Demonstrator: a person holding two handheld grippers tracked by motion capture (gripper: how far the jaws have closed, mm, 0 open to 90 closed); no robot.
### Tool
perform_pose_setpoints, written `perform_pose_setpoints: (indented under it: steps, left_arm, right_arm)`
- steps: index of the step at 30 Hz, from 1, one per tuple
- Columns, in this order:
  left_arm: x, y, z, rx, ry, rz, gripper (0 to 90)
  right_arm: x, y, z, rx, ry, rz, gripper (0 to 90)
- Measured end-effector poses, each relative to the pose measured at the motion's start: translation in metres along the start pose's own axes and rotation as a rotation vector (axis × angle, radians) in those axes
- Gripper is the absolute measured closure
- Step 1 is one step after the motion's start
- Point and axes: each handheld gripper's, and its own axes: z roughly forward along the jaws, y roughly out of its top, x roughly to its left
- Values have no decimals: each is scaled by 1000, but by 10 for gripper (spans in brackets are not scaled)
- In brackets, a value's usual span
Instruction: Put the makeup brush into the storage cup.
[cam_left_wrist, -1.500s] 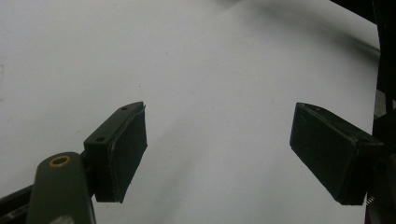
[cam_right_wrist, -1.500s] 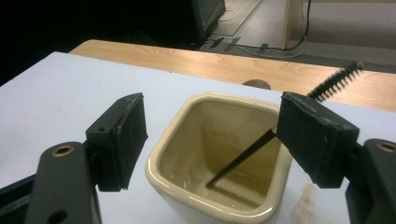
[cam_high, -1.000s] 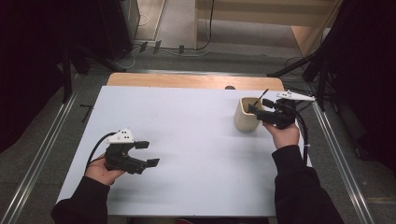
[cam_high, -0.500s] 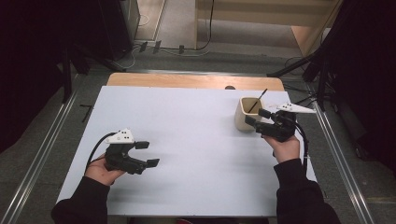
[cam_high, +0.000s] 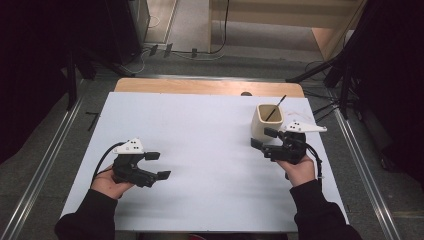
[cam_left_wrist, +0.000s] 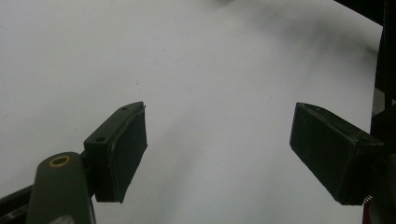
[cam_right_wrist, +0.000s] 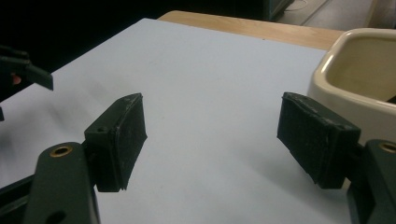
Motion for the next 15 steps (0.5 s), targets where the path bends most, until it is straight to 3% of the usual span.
perform_pose_setpoints:
  steps: [4, 7, 15]
  left_arm:
    - [1, -1, 0, 4, 1, 1, 192]
    - [1, -1, 0, 4, 3, 0, 192]
    - [1, -1, 1, 14, 3, 1, 192]
  right_arm:
    - [8, -8, 2, 24, 24, -26, 239]
    - [12, -14, 3, 53, 11, -56, 239]
    - [18, -27, 3, 120, 37, -74, 239]
